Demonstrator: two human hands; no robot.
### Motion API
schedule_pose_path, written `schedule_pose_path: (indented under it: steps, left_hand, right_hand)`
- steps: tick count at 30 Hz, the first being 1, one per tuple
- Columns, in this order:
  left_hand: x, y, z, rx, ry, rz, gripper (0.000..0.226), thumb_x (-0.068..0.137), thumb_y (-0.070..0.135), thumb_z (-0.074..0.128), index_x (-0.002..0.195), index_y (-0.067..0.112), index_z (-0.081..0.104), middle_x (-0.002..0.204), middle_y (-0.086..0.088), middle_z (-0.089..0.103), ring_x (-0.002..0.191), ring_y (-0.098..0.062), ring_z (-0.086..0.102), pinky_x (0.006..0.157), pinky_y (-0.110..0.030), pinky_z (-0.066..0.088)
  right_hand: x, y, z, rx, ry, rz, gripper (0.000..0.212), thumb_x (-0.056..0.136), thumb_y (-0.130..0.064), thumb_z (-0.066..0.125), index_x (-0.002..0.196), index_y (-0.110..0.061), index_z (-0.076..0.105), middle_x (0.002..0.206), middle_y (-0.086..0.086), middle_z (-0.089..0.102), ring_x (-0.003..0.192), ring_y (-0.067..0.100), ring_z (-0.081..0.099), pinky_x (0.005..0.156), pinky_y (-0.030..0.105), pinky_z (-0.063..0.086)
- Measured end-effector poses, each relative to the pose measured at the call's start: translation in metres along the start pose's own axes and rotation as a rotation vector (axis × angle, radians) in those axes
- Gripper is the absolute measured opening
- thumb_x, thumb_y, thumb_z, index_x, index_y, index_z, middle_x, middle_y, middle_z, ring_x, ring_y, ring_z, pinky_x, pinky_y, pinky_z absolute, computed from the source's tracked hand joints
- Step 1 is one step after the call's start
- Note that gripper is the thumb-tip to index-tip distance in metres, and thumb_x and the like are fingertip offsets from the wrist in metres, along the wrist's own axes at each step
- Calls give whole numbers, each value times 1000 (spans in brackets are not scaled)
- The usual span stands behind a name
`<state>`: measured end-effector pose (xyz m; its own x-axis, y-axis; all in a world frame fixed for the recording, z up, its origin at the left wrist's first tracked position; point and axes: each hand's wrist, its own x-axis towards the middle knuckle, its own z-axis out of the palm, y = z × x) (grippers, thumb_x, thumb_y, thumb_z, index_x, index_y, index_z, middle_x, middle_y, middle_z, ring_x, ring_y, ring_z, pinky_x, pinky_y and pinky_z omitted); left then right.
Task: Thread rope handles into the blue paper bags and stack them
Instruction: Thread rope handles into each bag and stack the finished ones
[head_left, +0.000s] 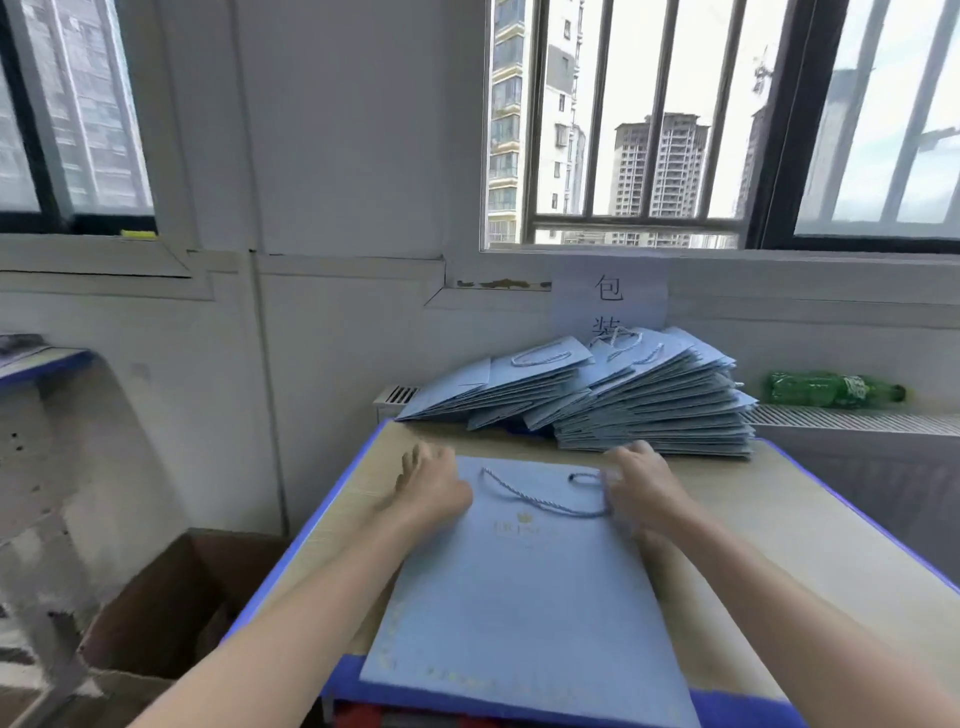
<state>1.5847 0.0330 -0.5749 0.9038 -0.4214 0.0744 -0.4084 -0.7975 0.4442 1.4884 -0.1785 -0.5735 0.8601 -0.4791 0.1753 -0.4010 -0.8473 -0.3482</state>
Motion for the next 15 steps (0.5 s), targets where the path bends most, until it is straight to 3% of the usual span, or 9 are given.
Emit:
schedule_pose_path:
  steps: [3, 6, 10, 15]
  left_hand:
    - [19, 16, 4, -28, 82, 176, 39, 100, 23, 36, 134, 6, 42, 140, -14, 36, 132, -27, 30, 109, -31, 25]
    - [36, 25, 21, 114, 35, 322, 48, 103, 31, 29, 145, 9, 31, 152, -11, 28, 141, -23, 23, 114, -33, 17]
    - [55, 22, 45, 324, -139, 335, 55, 103, 38, 16, 153, 16, 9, 161, -2, 3, 147, -16, -1, 117, -40, -4]
    - [62, 19, 45, 309, -127, 350, 55, 103, 38, 17, 153, 17, 10, 161, 0, 7, 147, -14, 2, 119, -38, -1]
  right_hand:
    - [19, -15, -1, 60, 22, -192, 37, 97, -19, 41, 132, -16, 52, 143, 2, 42, 131, 19, 38, 104, 28, 30]
    - [32, -33, 12, -15, -71, -323, 43, 101, -28, 31, 143, -22, 38, 153, -6, 28, 140, 13, 26, 111, 28, 21]
    - [41, -31, 39, -251, -300, -369, 51, 102, -40, 14, 151, -27, 9, 158, -14, 4, 144, 3, 2, 116, 32, 4]
    - [43, -34, 38, -205, -236, -376, 51, 101, -42, 16, 150, -28, 13, 157, -17, 9, 143, 1, 5, 114, 26, 6]
